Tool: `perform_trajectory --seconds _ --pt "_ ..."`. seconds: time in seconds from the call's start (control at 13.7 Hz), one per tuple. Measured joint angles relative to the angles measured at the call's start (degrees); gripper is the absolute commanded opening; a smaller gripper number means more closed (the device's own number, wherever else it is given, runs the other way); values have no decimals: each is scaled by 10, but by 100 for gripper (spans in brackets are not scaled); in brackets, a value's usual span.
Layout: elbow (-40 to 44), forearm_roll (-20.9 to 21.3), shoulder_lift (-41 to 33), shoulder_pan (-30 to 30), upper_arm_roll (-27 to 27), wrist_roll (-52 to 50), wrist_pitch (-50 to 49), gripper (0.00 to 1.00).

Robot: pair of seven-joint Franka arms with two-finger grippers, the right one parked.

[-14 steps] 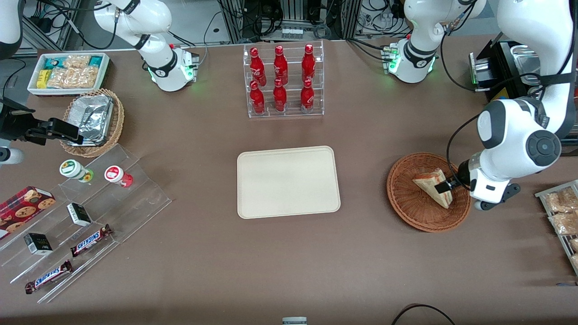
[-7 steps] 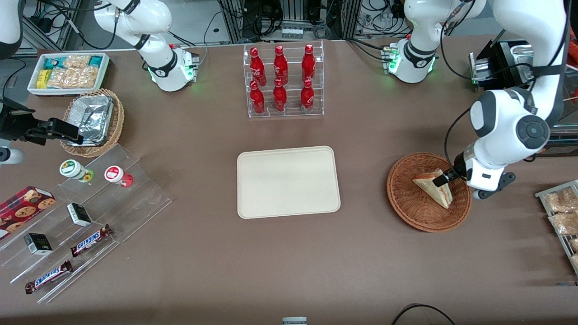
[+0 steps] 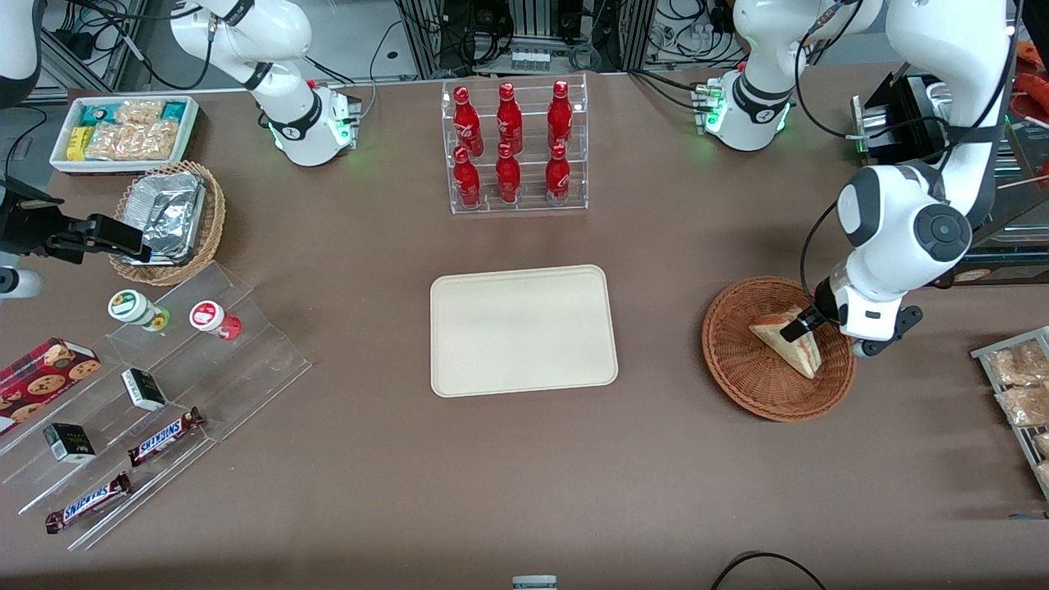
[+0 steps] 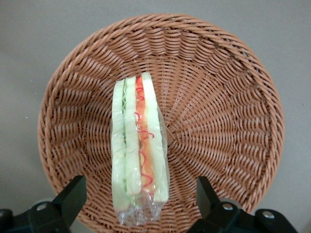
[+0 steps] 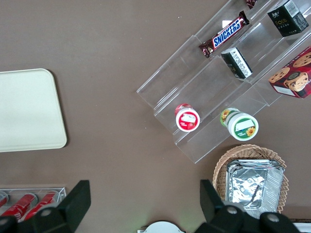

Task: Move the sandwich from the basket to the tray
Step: 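Lower the open left gripper around the wrapped sandwich in the basket, then close the left gripper on the sandwich and lift it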

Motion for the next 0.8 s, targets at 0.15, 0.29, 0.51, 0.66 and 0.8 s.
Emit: perform_trajectory --seconds 0.15,0.29,0.51,0.66,0.8 --pt "-1 0 14 0 0 -3 6 100" --pt "-1 0 23 0 0 -4 8 100" --pt "-1 0 33 0 0 -12 9 78" --pt "-1 0 40 0 0 -26 10 39" --pt "-1 0 43 0 0 -35 10 5"
